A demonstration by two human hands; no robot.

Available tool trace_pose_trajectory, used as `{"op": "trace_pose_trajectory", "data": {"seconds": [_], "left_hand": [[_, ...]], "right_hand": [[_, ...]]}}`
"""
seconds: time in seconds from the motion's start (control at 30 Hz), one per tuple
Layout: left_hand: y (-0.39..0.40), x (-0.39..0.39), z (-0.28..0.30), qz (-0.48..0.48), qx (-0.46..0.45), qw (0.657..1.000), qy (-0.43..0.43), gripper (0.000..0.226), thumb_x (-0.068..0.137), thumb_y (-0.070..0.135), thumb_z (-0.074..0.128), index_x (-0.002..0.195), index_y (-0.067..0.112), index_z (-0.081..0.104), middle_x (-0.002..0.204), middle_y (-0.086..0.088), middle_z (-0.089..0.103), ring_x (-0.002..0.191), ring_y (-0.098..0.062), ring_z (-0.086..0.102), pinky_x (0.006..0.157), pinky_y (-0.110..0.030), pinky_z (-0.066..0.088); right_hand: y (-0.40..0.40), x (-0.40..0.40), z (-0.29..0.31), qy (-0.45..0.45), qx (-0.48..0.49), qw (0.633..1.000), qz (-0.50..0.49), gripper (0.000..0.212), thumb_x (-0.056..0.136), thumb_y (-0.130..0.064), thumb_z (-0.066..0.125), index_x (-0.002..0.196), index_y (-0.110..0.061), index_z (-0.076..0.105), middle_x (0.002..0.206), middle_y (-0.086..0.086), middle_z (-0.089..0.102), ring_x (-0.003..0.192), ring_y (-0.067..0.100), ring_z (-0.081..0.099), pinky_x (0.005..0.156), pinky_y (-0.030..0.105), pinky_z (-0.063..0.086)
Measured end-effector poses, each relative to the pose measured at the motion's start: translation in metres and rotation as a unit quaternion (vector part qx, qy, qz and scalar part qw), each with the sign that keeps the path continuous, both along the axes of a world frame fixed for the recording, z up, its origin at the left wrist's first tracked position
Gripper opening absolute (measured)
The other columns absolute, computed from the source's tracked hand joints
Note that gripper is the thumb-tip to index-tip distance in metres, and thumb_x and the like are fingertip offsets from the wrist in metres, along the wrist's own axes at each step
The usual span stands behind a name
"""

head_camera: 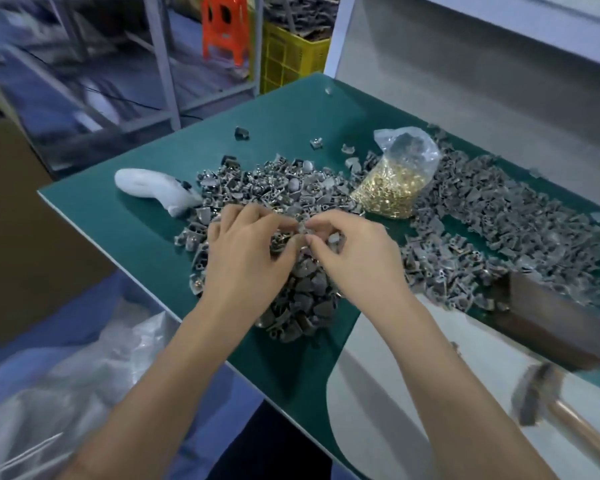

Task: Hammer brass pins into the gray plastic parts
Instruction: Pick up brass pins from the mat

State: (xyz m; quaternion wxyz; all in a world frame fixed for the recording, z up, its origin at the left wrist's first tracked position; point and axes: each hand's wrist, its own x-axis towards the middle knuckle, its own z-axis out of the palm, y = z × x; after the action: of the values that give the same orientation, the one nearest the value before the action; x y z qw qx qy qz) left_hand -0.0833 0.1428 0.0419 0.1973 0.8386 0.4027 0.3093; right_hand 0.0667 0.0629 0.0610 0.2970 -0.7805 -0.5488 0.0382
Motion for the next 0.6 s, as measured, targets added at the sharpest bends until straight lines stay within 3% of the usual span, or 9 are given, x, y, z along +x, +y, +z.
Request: {"op": "trace_pose_trajectory", "data": {"seconds": [0.17,0.23,0.37,0.47,0.6], "left_hand": [[-0.023,0.031,0.013,-0.075,0.040,0.995,-0.054,0.017,0.093,0.034,0.070,0.109,0.032,0.073,0.108,0.012,0.065,0.110,-0.019,0.049,0.093,-0.036,0.035],[-0.033,0.048,0.014,-0.100,0.033,0.994,-0.042,0.013,0.092,0.033,0.070,0.104,0.034,0.073,0.103,0.017,0.067,0.106,-0.015,0.049,0.091,-0.034,0.033],[-0.045,0.076,0.006,-0.135,0.017,0.988,0.067,0.030,0.091,0.042,0.070,0.120,0.034,0.068,0.103,0.016,0.067,0.112,-0.015,0.046,0.090,-0.036,0.029],[-0.052,0.095,0.004,-0.148,0.047,0.977,0.143,0.042,0.091,0.050,0.066,0.129,0.033,0.062,0.115,0.008,0.066,0.120,-0.021,0.043,0.092,-0.038,0.026],[-0.060,0.117,-0.001,-0.128,0.099,0.956,0.246,0.053,0.094,0.052,0.057,0.141,0.028,0.051,0.133,-0.001,0.057,0.130,-0.028,0.036,0.102,-0.043,0.027]], "right_hand": [[-0.043,0.050,0.007,-0.006,0.027,0.997,-0.079,0.007,0.094,-0.036,0.066,0.093,-0.039,0.072,0.086,-0.025,0.069,0.070,-0.005,0.056,0.061,0.026,0.045],[-0.069,0.072,0.006,0.001,0.019,0.992,-0.125,0.007,0.094,-0.036,0.067,0.091,-0.040,0.071,0.086,-0.027,0.069,0.069,-0.004,0.057,0.063,0.027,0.045],[-0.114,0.095,-0.001,0.013,-0.009,0.980,-0.199,0.007,0.094,-0.039,0.068,0.089,-0.043,0.070,0.080,-0.030,0.067,0.070,-0.004,0.059,0.061,0.027,0.043],[-0.134,0.097,-0.009,0.028,-0.010,0.976,-0.216,0.008,0.094,-0.037,0.069,0.091,-0.043,0.072,0.086,-0.029,0.070,0.080,-0.002,0.062,0.068,0.028,0.051],[-0.143,0.095,-0.019,0.046,-0.010,0.975,-0.215,0.010,0.094,-0.036,0.069,0.089,-0.045,0.071,0.086,-0.028,0.070,0.080,-0.001,0.062,0.069,0.028,0.051]]}}
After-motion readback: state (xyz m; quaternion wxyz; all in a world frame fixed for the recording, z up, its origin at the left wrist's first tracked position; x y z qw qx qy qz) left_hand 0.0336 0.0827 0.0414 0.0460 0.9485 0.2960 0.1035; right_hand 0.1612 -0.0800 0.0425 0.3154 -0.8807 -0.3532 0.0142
